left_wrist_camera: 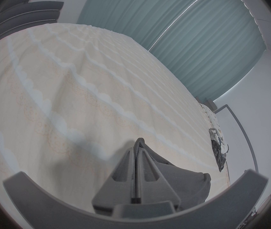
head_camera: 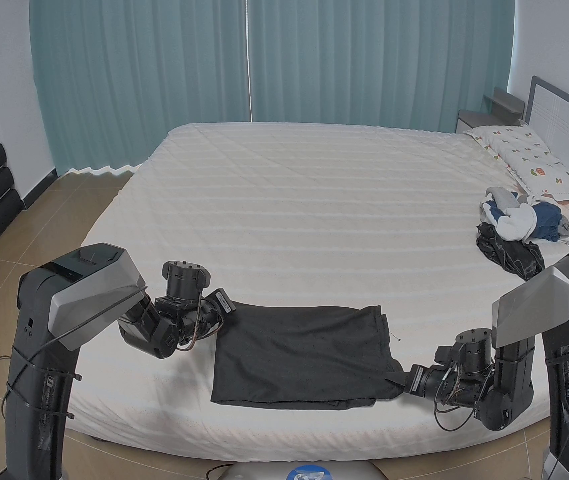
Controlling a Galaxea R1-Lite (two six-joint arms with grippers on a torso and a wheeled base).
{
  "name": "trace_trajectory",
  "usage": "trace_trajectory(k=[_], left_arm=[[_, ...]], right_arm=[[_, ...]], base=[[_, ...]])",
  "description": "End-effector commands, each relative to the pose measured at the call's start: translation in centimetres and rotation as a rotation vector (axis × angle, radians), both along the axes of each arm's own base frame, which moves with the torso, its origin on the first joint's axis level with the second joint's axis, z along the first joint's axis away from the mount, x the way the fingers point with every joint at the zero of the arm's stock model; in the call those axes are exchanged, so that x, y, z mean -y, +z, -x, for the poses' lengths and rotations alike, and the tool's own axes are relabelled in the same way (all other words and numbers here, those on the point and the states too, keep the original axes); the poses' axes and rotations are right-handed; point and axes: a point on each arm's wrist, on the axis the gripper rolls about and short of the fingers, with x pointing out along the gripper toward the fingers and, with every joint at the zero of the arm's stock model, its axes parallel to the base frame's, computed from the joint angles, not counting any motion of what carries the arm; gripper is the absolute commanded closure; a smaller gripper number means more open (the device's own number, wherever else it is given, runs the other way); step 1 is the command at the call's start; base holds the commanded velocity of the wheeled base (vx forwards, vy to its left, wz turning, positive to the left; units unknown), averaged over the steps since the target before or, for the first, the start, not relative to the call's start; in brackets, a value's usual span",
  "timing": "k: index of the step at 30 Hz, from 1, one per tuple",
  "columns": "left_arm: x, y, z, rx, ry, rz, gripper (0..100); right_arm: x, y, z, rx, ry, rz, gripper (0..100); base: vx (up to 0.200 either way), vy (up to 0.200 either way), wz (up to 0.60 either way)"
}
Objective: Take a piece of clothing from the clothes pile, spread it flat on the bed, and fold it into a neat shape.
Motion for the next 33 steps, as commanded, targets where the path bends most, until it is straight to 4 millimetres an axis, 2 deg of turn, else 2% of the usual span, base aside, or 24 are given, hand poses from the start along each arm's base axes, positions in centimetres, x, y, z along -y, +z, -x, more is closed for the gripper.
trace_trajectory(k=[1, 17, 18, 21, 27, 31, 33], left_arm=[[0.0, -0.2, -0.1, -0.001, -0.001, 0.000, 100], [0.1, -0.4, -0.1, -0.004, -0.005, -0.005, 100], [0.1, -0.4, -0.1, -0.004, -0.005, -0.005, 0], [0.1, -0.4, -0.1, -0.005, -0.006, -0.003, 0], [-0.4, -0.3, 0.1, -0.013, 0.003, 0.008, 0], [-0.9, 0.3, -0.1, -0.008, 0.031, 0.045, 0], [-0.9, 0.7, -0.2, -0.007, 0.050, 0.081, 0]], right_arm=[[0.5, 0.0, 0.1, -0.003, -0.014, 0.002, 100], [0.6, -0.1, 0.8, -0.017, 0.006, 0.029, 100], [0.6, -0.1, 0.8, -0.017, 0.006, 0.029, 0], [0.7, 0.2, 0.7, -0.003, 0.002, 0.023, 0], [1.4, 2.9, -0.9, 0.109, -0.038, -0.008, 0], [2.0, 3.9, -3.3, 0.182, -0.077, -0.025, 0], [1.9, 4.2, -5.4, 0.188, -0.093, -0.025, 0]], base=[[0.000, 0.000, 0.00], [0.000, 0.000, 0.00], [0.000, 0.000, 0.00], [0.000, 0.000, 0.00], [0.000, 0.000, 0.00], [0.000, 0.000, 0.00], [0.000, 0.000, 0.00]])
